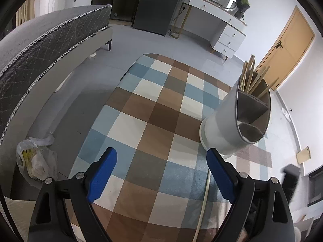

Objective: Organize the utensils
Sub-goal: 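Close the right gripper on one of the last two chopsticks, then lift the chopstick with the right gripper while the left gripper grasps the last chopstick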

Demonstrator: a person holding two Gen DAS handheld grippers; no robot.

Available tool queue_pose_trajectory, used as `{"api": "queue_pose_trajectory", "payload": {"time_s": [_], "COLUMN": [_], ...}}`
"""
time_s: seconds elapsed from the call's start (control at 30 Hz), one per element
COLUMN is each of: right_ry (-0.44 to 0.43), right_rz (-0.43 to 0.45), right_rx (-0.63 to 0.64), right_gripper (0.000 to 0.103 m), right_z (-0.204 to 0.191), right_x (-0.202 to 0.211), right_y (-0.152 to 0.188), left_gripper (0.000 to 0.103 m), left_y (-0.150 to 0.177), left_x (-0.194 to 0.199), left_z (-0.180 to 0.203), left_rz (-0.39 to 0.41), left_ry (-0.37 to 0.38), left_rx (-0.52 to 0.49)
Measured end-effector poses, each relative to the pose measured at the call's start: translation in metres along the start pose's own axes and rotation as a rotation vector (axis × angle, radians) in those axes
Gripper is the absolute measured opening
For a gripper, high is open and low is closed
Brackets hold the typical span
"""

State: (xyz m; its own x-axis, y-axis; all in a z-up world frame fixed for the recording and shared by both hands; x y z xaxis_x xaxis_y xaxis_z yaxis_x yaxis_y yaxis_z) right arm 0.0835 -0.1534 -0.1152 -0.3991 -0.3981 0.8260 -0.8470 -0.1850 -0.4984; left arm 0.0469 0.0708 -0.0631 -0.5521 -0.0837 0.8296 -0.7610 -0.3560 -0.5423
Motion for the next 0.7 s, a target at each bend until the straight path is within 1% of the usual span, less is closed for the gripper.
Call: {"api": "queue_pose_trajectory", "payload": {"time_s": [0.1, 0.23, 0.33, 0.43, 0.53, 0.6, 0.7], "right_ry": [-0.029, -0.059, -0.064, -0.075, -0.101, -0.087, -0.091], "right_rz": [0.061, 0.126, 0.160, 0.204, 0.228, 0.234, 0.258], "right_rx": [-0.046, -0.091, -0.114, -0.146, -0.183, -0.193, -0.216], "right_gripper": [0.004, 0.004, 0.004, 0.004, 0.004, 0.004, 0.004], "right_z": [0.010, 0.017, 0.024, 0.033, 0.039, 0.041, 0.045], "right_x": [0.017, 0.029, 0.033, 0.043, 0.051, 0.055, 0.062], "right_y": [0.001, 0.001, 0.001, 0.001, 0.002, 0.003, 0.002], "left_gripper": [0.087, 0.087, 0.087, 0.087, 0.087, 0.087, 0.087], "left_y": [0.004, 0.011, 0.017, 0.024, 0.030, 0.034, 0.041], "left_x": [-0.001, -0.002, 0.000, 0.000, 0.001, 0.000, -0.004], "left_z": [0.005, 0.013, 0.023, 0.032, 0.036, 0.038, 0.043], "left_rz": [0.005, -0.007, -0.002, -0.007, 0.003, 0.010, 0.008], "left_ry": [-0.025, -0.036, -0.030, -0.008, -0.018, -0.028, -0.048], "left_rx": [-0.038, -0.072, -0.117, -0.149, -0.164, -0.166, -0.172]}}
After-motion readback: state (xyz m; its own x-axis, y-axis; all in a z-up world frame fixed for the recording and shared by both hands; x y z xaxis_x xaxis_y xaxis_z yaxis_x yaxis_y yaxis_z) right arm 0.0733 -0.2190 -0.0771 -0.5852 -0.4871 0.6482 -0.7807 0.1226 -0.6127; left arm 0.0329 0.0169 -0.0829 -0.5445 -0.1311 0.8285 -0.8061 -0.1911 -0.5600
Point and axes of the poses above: each gripper's, at about its wrist camera, not at the fingertips, and x roughly against the way its jaws point, z to its right, y to its underside, the point moved 2 cm from there along -x, roughly the way its jaws point, and after that the axes turned 10 degrees about -y, right-handed, at the moved point
